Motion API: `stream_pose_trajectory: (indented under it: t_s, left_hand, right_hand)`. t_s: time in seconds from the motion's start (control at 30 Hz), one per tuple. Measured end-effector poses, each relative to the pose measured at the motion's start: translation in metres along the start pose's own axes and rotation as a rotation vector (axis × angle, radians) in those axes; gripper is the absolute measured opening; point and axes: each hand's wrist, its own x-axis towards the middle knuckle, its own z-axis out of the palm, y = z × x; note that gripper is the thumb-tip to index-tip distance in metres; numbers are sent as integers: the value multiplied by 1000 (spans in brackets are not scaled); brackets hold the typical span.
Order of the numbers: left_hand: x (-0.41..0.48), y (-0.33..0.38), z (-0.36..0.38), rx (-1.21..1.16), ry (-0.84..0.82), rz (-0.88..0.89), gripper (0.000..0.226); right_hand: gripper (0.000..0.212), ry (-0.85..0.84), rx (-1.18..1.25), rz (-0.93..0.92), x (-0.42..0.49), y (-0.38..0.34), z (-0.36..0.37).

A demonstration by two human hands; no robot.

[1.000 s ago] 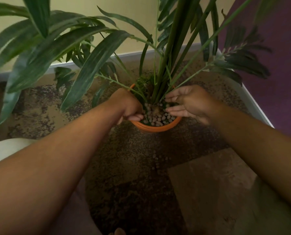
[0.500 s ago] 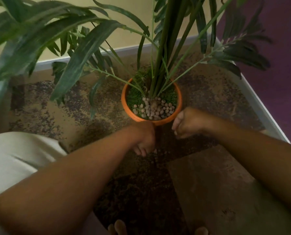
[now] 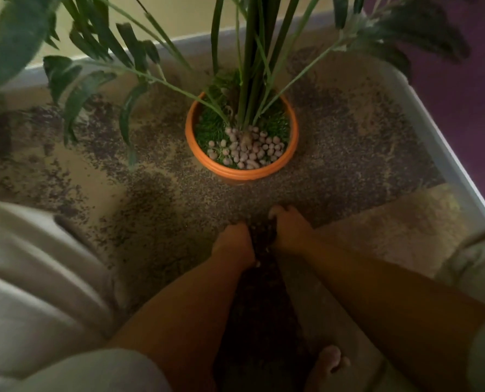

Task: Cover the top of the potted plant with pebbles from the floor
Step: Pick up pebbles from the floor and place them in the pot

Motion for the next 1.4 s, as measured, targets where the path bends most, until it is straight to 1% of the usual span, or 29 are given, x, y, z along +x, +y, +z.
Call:
stream_pose_trajectory:
  t_s: [0.07, 0.1, 0.13, 0.17, 0.2, 0.37, 0.4, 0.47, 0.57, 0.67, 0.8, 0.93, 1.07, 1.1, 1.2, 1.23, 1.33, 1.4]
  left_hand:
    - [1, 3, 8, -21, 8, -15, 80]
    - [2, 4, 13, -31, 32, -16, 72]
    - [2, 4, 17, -41, 66, -12, 57]
    - [2, 5, 20, -49, 101, -8, 43]
    - [3, 5, 21, -61, 130, -5, 34]
    - [5, 5, 17, -106, 163, -4, 23]
    - [5, 6, 17, -106, 172, 6, 22]
    - [6, 8, 19, -111, 185, 30, 23]
    - [4, 9, 25, -60, 201, 38, 28]
    - [5, 7, 26, -9, 226, 18, 26]
    - [8, 4, 21, -73, 226, -19, 26]
    - [8, -1, 16, -131, 214, -36, 26]
    - [10, -11, 1, -222, 278, -69, 25]
    - [11, -13, -3, -235, 296, -61, 28]
    - [15, -15, -12, -248, 315, -13, 50]
    - [17, -15, -14, -238, 310, 17, 52]
    - [18, -13, -14, -136, 283, 131, 42]
    - [18, -10, -13, -85, 293, 170, 37]
  right_hand:
    - [77, 4, 49, 2, 1, -2, 7]
    - [76, -4, 65, 11, 2, -3, 10]
    - [73, -5, 74, 12, 2, -4, 12]
    - [69, 2, 81, 10, 2, -5, 15]
    - [63, 16, 89, 5, 1, -5, 16]
    - [35, 62, 128, -25, 6, -2, 16]
    - [30, 66, 130, -32, 8, -3, 15]
    - [26, 74, 123, -48, 10, -4, 15]
    - [33, 81, 114, -65, 10, -7, 17]
    - [39, 84, 70, -93, 8, -11, 20]
    - [30, 88, 55, -130, 8, -19, 16]
    - [22, 66, 15, -101, 8, -27, 12]
    - [21, 97, -14, -75, 6, -32, 13]
    - [21, 99, -19, -70, 5, -33, 12]
    - [22, 116, -5, -55, 4, -33, 9]
    - [22, 126, 4, -46, 4, -33, 8]
    - [25, 128, 39, -3, 6, -31, 2]
    - [26, 135, 56, 13, 7, -29, -1]
